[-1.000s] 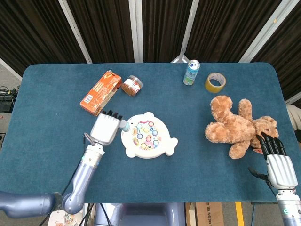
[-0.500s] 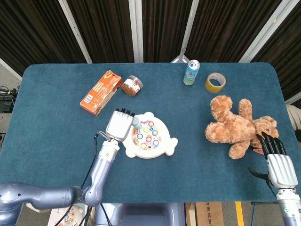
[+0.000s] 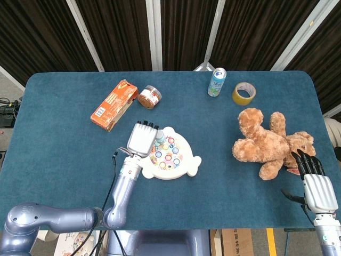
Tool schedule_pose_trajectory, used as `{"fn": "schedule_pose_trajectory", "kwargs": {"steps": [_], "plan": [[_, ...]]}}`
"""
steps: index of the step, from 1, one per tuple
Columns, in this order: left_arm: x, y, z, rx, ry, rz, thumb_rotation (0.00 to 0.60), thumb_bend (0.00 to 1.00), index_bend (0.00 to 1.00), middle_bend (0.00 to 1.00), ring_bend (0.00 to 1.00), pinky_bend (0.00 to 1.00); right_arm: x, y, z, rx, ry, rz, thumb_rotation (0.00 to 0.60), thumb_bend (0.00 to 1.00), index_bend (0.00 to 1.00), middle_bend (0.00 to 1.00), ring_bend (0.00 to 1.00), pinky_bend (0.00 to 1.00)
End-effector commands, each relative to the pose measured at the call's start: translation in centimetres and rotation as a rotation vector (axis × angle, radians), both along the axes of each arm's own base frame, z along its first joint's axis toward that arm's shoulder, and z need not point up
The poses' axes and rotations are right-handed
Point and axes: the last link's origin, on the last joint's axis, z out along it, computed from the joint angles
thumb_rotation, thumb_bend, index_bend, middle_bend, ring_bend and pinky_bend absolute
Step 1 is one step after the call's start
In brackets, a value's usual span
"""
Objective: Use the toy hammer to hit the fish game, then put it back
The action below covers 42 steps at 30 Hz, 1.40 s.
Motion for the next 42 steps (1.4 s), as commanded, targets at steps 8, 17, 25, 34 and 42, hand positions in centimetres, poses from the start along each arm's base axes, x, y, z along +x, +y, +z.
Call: {"fn": "schedule_pose_trajectory", "kwargs": {"steps": [8,17,25,34,42], "plan": [[-0.7,0.3,-0.7,0.002,0.034,0.017,0.600,0.60,0.64,0.51,0.39,0.51,0.0,0.0,0.0,0.002,-0.004,-0.004,0.600,0.18,0.00,0.00,0.00,0.00],[-1.7,0.5,-1.4,-0.006,0.069,0.026,0.600,0.60,0.65,0.51,0.39,0.51,-0.1,-0.1,0.0,0.003,-0.006,-0.010,0.600,0.18,0.00,0.00,0.00,0.00],[-1.8,0.3,-1.6,-0.011,0.060,0.016,0.600,0.60,0.65,0.51,0.39,0.51,-0.1,0.0,0.1,0.002,-0.008,-0.014,0.600,0.18,0.00,0.00,0.00,0.00],[-0.2,0.4,0.3,0.018,0.010,-0.012,0.600,0.60,0.65,0.51,0.39,0.51,-0.2,0.1,0.2,0.001,-0.006,-0.015,0.600,0.18,0.00,0.00,0.00,0.00],[0.8,-0.7,0.3,-0.019,0.000,-0.046,0.600,0.60,0.65,0.51,0.39,0.51,-0.2,0.2,0.2,0.002,-0.004,-0.015,0.600,0.18,0.00,0.00,0.00,0.00]]}}
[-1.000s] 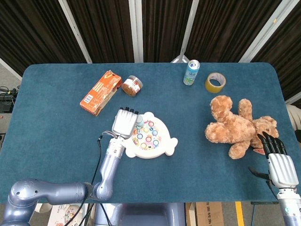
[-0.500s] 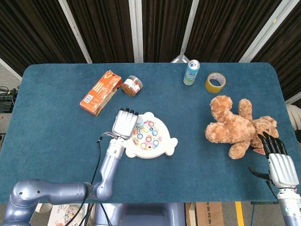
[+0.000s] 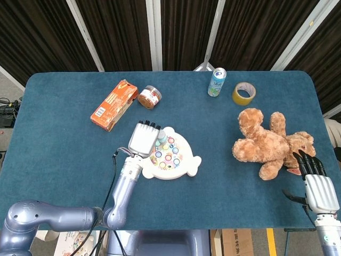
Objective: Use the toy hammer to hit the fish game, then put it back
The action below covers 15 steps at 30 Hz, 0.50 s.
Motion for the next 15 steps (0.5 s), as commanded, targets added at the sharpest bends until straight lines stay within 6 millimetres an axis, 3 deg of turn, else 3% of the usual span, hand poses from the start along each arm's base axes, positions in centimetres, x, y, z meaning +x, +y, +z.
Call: {"fn": "schedule_pose_trajectory", "kwargs": {"steps": [1,15], "plan": [[0.1,-0.3,-0.3,-0.012,0.011,-0.011,0.600,0.60,0.65,0.51,0.39,0.51,0.0,0.0,0.0,0.000,-0.001,0.000,0.600,0.18,0.00,0.00,0.00,0.00],[-0.3,-0.5,-1.6,-0.027,0.039,0.004,0.600,0.60,0.65,0.51,0.39,0.51,-0.2,0.0,0.1,0.003,-0.004,-0.003,0.600,0.18,0.00,0.00,0.00,0.00]]}}
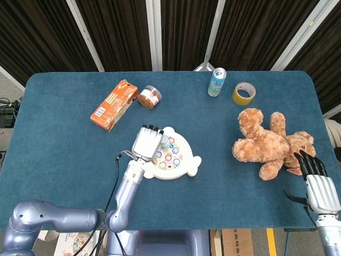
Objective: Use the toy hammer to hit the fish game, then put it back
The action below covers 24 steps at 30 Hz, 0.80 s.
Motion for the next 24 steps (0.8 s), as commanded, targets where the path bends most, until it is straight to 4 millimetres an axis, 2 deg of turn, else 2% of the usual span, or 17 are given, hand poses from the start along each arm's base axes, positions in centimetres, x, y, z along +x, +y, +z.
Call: {"fn": "schedule_pose_trajectory", "kwargs": {"steps": [1,13,24], "plan": [[-0.3,0.0,-0.2,-0.001,0.009,0.006,0.600,0.60,0.65,0.51,0.39,0.51,0.0,0.0,0.0,0.002,0.000,0.001,0.600,0.18,0.00,0.00,0.00,0.00],[-1.3,0.0,-1.3,-0.012,0.030,0.027,0.600,0.60,0.65,0.51,0.39,0.51,0.0,0.0,0.0,0.002,-0.002,0.000,0.600,0.18,0.00,0.00,0.00,0.00],[-0.3,0.2,0.5,0.017,-0.024,0.009,0.600,0.60,0.65,0.51,0.39,0.51,0.0,0.1,0.0,0.003,0.001,0.004,0.600,0.18,0.00,0.00,0.00,0.00]]}}
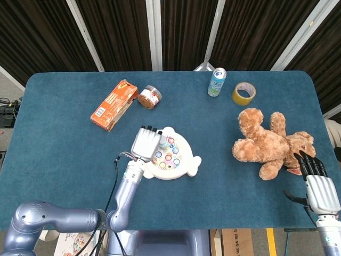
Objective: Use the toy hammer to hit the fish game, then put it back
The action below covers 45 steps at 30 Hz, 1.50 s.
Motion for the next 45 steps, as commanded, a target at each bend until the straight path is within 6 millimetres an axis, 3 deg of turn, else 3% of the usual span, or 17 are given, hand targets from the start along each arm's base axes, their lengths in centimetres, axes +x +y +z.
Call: {"fn": "schedule_pose_trajectory", "kwargs": {"steps": [1,4,9,22,32,45], "plan": [[0.1,0.0,0.8,0.013,-0.019,-0.001,0.600,0.60,0.65,0.51,0.39,0.51,0.0,0.0,0.0,0.002,0.001,-0.001,0.600,0.18,0.00,0.00,0.00,0.00],[-0.2,-0.2,1.7,0.020,-0.039,0.003,0.600,0.60,0.65,0.51,0.39,0.51,-0.1,0.0,-0.1,0.003,0.001,-0.004,0.600,0.18,0.00,0.00,0.00,0.00],[-2.3,-0.9,3.7,0.033,-0.054,0.023,0.600,0.60,0.65,0.51,0.39,0.51,-0.1,0.0,0.0,0.000,0.005,-0.006,0.600,0.18,0.00,0.00,0.00,0.00],[-11.7,-3.4,8.0,0.048,-0.026,0.146,0.600,0.60,0.64,0.51,0.39,0.51,0.0,0.3,-0.3,0.008,0.032,0.002,0.600,0.18,0.00,0.00,0.00,0.00],[-16.5,-4.5,7.0,0.010,-0.004,0.221,0.600,0.60,0.63,0.51,0.39,0.51,0.0,0.2,-0.6,0.016,0.035,-0.003,0.600,0.18,0.00,0.00,0.00,0.00],[-17.4,-4.6,4.8,-0.009,-0.017,0.226,0.600,0.60,0.62,0.50,0.39,0.51,0.0,0.2,-0.5,0.016,0.034,-0.006,0.600,0.18,0.00,0.00,0.00,0.00]]}}
